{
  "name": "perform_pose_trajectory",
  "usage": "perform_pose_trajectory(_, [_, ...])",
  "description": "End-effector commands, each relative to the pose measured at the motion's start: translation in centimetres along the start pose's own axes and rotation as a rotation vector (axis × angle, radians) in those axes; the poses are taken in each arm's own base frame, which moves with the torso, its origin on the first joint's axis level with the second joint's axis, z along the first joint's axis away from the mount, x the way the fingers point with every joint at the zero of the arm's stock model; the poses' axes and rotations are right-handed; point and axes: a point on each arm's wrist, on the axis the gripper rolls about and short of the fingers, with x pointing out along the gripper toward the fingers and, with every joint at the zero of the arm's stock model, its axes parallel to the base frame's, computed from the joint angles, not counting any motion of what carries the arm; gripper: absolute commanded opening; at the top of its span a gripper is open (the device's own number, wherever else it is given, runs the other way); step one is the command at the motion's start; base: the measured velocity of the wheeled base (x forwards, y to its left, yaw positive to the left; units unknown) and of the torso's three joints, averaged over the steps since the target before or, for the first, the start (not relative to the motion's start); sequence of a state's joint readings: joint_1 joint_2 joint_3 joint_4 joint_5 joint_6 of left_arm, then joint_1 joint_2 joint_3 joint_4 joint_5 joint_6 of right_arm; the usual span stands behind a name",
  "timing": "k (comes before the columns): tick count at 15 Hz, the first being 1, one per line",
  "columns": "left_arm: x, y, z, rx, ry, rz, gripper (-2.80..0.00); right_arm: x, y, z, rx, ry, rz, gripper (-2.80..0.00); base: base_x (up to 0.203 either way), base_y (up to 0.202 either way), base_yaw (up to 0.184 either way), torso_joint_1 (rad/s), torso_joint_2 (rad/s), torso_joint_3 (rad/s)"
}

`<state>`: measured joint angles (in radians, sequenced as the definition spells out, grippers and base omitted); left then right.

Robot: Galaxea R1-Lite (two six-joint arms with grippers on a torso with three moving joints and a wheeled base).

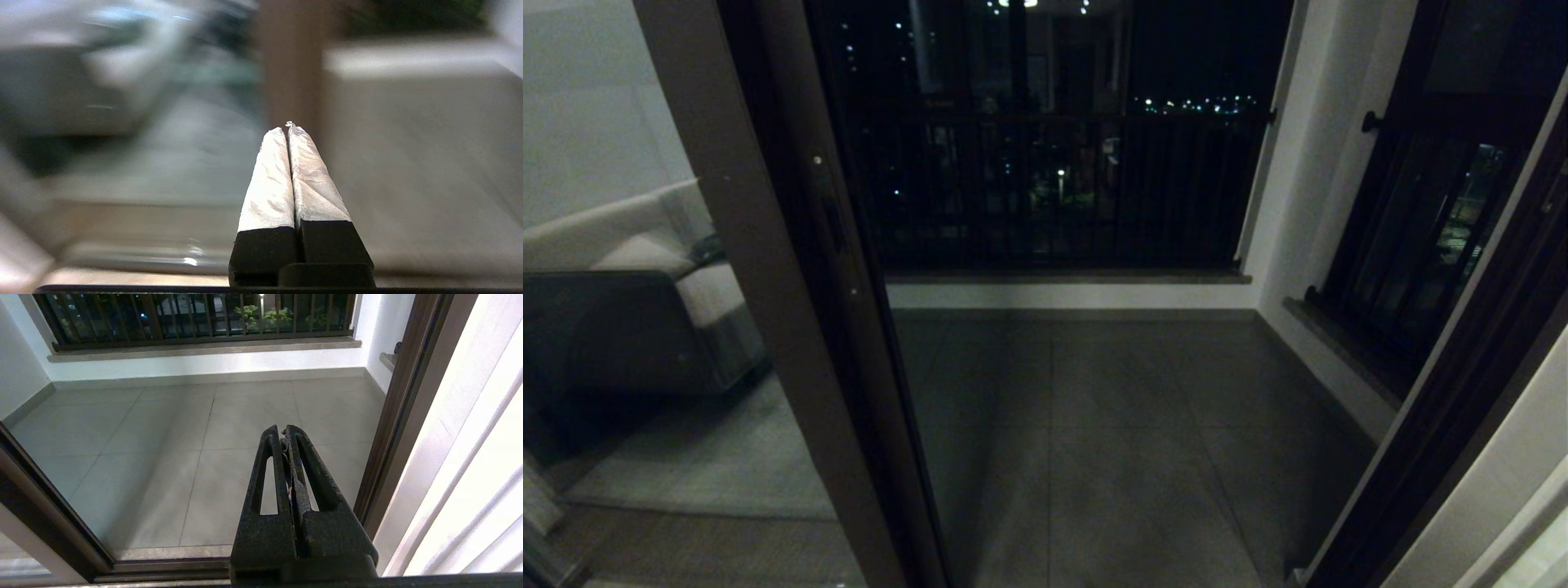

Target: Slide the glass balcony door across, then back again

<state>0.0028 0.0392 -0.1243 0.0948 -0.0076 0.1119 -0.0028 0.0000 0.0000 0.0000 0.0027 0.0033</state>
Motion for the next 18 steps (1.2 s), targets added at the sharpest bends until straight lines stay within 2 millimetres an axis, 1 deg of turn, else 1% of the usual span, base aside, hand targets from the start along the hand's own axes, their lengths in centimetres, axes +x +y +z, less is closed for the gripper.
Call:
perform_pose_trajectory(1, [0.27,-0.44,-1.72,0.012,-0.016,-0.112,-2.8,0.01,0.0,0.0,0.0,0.002,0.0,-2.8,0.0,0.0,0.0,0.0,0.0,0.0])
perform_pose_trajectory(2, [0.32,-0.43,-1.78,0.025,-0.02,-0.105,-2.8,0.01,0.0,0.0,0.0,0.002,0.0,-2.8,0.0,0.0,0.0,0.0,0.0,0.0])
perform_pose_trajectory(4, [0.36,-0.42,-1.79,-0.004,-0.019,-0.098,-2.8,0.01,0.0,0.0,0.0,0.002,0.0,-2.8,0.0,0.0,0.0,0.0,0.0,0.0])
perform_pose_trajectory(5, [0.33,-0.4,-1.93,-0.059,0.012,-0.084,-2.8,0.01,0.0,0.0,0.0,0.002,0.0,-2.8,0.0,0.0,0.0,0.0,0.0,0.0])
perform_pose_trajectory(7, [0.18,-0.24,-2.68,-0.078,0.102,0.016,-2.8,0.01,0.0,0.0,-0.001,0.002,0.0,-2.8,0.0,0.0,0.0,0.0,0.0,0.0])
perform_pose_trajectory(10, [0.24,-0.31,-2.66,0.011,0.091,-0.02,-2.8,0.01,0.0,0.0,-0.005,0.002,0.0,-2.8,0.0,0.0,0.0,0.0,0.0,0.0])
perform_pose_trajectory(18, [0.22,-0.29,-2.64,-0.019,0.089,-0.011,-2.8,0.0,-0.02,0.04,0.003,0.0,-0.008,-2.8,0.0,0.0,0.0,0.0,0.0,0.0])
